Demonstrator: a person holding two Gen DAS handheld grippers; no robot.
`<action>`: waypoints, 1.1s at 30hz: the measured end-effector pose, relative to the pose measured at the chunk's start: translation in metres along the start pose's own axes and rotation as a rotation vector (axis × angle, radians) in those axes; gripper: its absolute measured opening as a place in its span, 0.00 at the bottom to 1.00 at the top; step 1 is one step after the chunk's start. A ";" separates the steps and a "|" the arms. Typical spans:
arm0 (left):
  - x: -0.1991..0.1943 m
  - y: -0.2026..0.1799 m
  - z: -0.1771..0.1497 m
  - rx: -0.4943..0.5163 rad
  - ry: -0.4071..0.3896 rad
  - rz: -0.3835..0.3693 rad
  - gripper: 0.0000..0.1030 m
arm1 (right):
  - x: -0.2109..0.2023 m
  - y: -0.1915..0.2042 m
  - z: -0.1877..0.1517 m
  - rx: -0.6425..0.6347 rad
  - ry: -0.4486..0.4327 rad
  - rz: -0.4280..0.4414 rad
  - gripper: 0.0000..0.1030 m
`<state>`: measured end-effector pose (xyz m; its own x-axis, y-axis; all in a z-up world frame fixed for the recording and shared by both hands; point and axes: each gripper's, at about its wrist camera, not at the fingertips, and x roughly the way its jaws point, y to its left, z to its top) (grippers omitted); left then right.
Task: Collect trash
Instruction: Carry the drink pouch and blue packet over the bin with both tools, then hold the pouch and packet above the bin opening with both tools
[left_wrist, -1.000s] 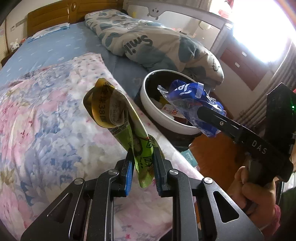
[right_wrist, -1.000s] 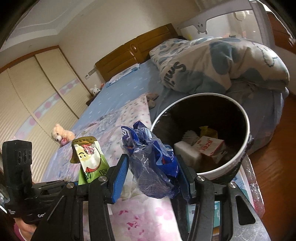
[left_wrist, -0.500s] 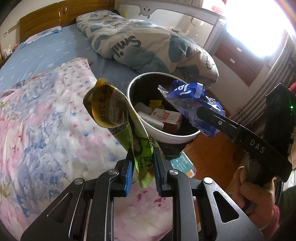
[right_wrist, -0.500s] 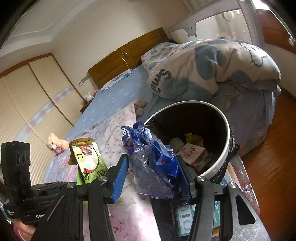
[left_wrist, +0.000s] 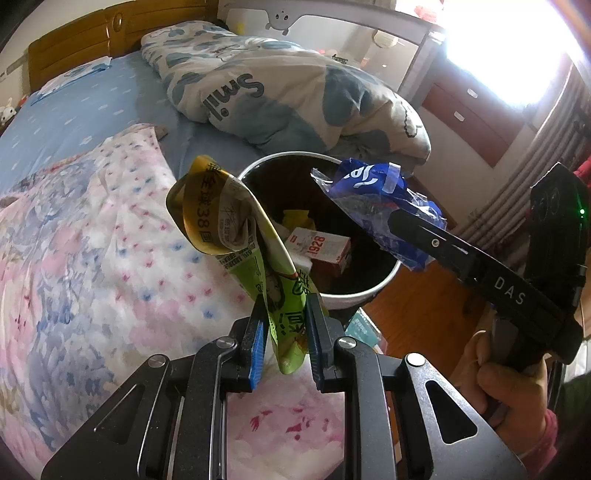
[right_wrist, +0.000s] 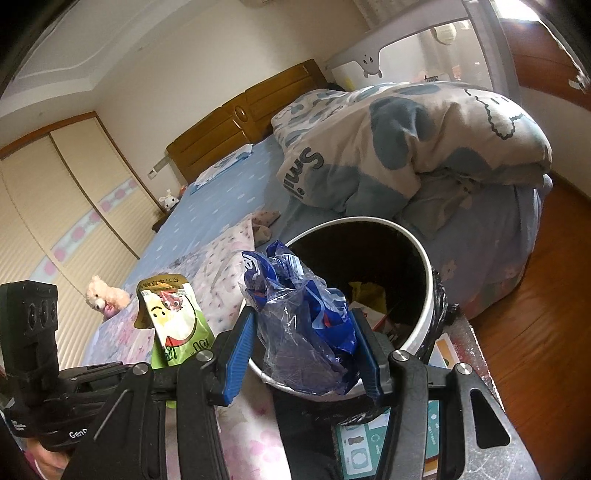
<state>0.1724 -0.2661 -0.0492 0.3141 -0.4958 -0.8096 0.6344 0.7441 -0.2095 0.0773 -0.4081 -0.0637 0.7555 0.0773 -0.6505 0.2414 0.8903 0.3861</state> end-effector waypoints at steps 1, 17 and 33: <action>0.001 -0.001 0.002 0.002 0.000 0.000 0.18 | 0.000 -0.001 0.001 0.000 -0.001 -0.002 0.50; 0.008 -0.005 0.012 0.006 0.007 -0.008 0.18 | 0.007 -0.007 0.012 -0.003 0.002 -0.010 0.50; 0.016 -0.006 0.021 0.003 0.012 -0.017 0.18 | 0.010 -0.008 0.017 -0.002 0.002 -0.018 0.50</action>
<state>0.1888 -0.2882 -0.0492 0.2952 -0.5029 -0.8124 0.6418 0.7342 -0.2213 0.0932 -0.4223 -0.0625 0.7499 0.0622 -0.6587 0.2539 0.8923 0.3733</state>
